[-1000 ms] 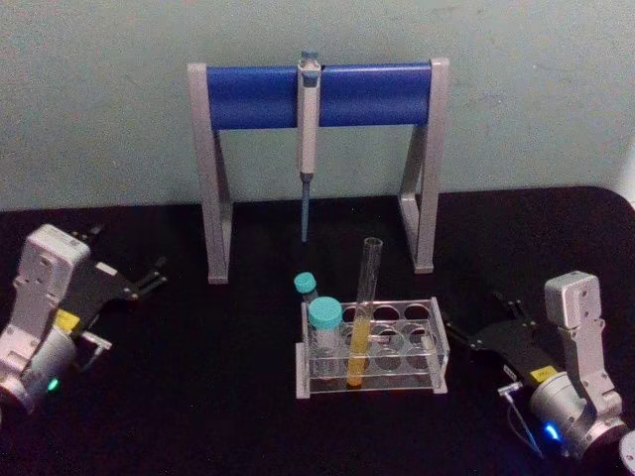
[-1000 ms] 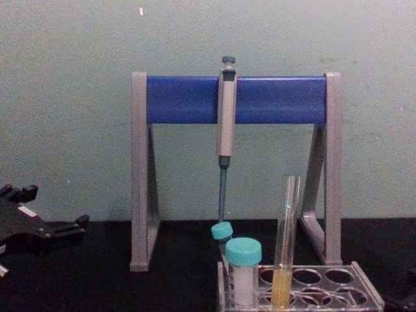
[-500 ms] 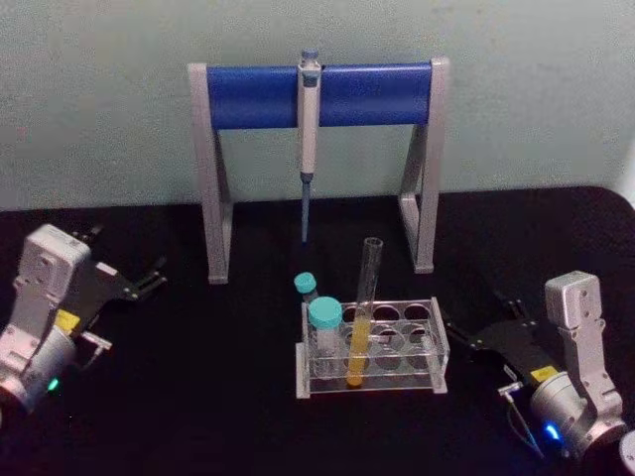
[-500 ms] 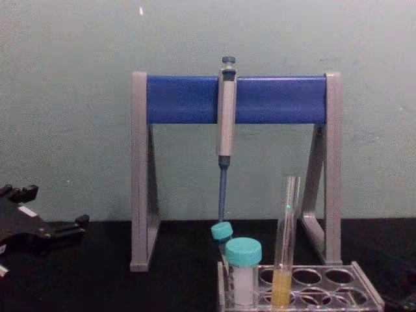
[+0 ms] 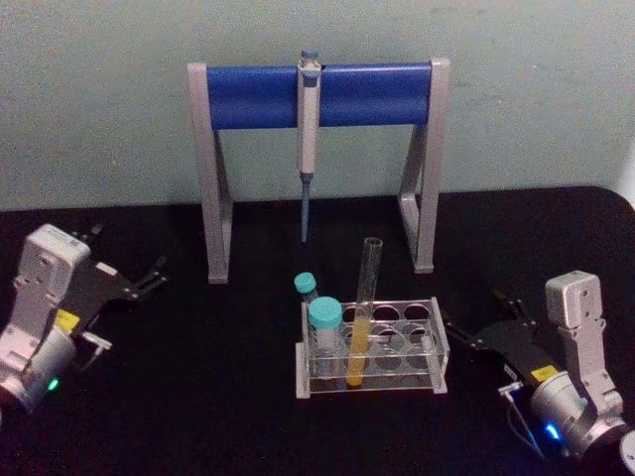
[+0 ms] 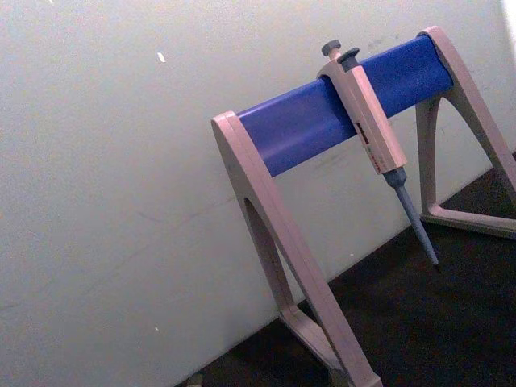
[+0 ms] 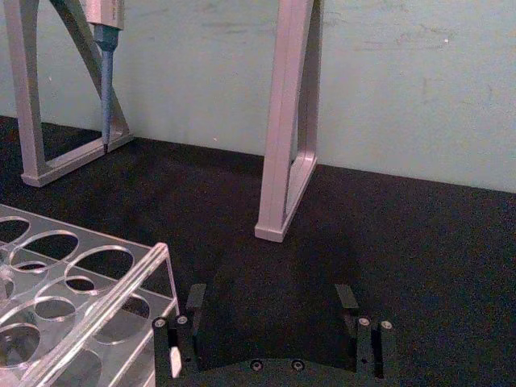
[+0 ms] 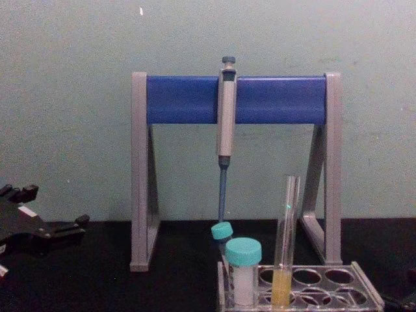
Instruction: Pick up the test tube from the test tube rack, shake it, then place it back into the test tube rack.
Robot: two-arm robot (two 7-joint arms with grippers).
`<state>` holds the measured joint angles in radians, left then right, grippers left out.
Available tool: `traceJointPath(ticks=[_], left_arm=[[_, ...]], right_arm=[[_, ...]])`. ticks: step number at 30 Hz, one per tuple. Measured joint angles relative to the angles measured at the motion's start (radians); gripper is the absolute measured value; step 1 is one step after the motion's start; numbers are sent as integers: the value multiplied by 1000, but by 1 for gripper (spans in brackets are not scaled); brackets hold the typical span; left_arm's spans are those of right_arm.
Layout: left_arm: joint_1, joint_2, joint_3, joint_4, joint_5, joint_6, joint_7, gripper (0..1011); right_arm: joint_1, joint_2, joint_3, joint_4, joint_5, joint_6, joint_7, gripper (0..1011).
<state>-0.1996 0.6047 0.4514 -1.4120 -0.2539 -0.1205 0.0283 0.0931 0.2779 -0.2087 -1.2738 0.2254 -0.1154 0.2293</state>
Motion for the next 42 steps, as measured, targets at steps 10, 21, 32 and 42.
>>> traceJointPath(ticks=[10, 21, 32, 42], left_arm=[[0, 0, 0, 0, 0, 0, 0, 1001], [0, 0, 0, 0, 0, 0, 0, 1001], [0, 0, 0, 0, 0, 0, 0, 1001], [0, 0, 0, 0, 0, 0, 0, 1001]], right_arm=[[0, 0, 0, 0, 1, 0, 0, 1000], [0, 0, 0, 0, 1, 0, 0, 1000], [0, 0, 0, 0, 1, 0, 0, 1000], [0, 0, 0, 0, 1, 0, 0, 1000]])
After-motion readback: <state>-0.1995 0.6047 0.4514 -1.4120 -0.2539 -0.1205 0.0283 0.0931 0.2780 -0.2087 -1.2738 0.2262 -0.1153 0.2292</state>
